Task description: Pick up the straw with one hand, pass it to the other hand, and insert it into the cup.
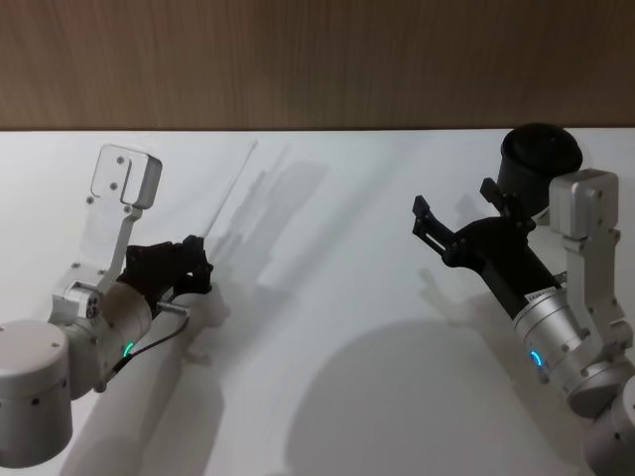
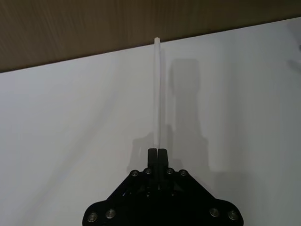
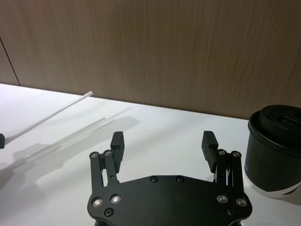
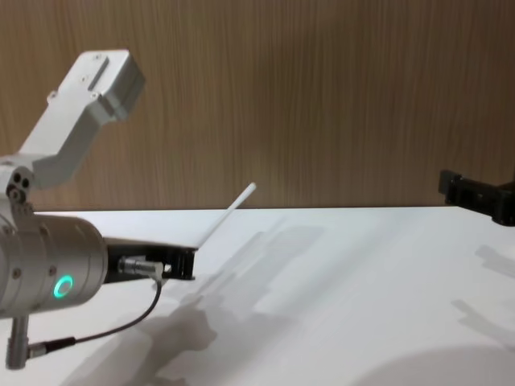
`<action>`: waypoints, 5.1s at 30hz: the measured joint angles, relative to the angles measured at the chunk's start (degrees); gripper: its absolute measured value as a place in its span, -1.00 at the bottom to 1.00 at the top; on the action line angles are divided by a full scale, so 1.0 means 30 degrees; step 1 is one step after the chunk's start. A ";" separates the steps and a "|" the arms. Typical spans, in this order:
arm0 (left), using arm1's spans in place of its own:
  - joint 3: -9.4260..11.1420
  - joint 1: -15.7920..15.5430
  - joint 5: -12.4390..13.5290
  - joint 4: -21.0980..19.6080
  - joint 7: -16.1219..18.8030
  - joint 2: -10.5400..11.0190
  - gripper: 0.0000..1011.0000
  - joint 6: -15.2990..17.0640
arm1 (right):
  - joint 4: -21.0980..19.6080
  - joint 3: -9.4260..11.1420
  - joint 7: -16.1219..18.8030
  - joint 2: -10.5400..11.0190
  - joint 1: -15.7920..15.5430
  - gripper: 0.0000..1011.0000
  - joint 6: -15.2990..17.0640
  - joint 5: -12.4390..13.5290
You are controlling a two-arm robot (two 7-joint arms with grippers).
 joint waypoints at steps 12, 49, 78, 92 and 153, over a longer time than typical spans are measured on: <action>0.0390 -0.0048 -0.0019 -0.0779 -0.1437 0.1096 -0.99 -0.2131 | 0.0000 0.0001 0.0000 0.0000 -0.0001 0.98 0.0000 0.0001; 0.2253 -0.2413 -0.1094 0.0223 -0.5146 0.2356 -0.99 -0.5801 | 0.0000 0.0000 0.0000 0.0001 0.0000 0.98 0.0000 0.0001; 0.2472 -0.2716 -0.1216 0.0435 -0.5435 0.2382 -0.99 -0.6084 | -0.1584 0.1180 0.1227 -0.0148 0.0784 0.98 0.0709 0.2090; 0.2492 -0.2739 -0.1221 0.0456 -0.5462 0.2383 -0.99 -0.6112 | -0.3417 0.2288 0.0956 -0.0678 0.1200 0.98 0.4761 0.5693; 0.2491 -0.2745 -0.1218 0.0455 -0.5460 0.2382 -0.99 -0.6111 | -0.2621 0.2812 -0.5705 -0.6874 0.4476 0.98 1.4792 1.5584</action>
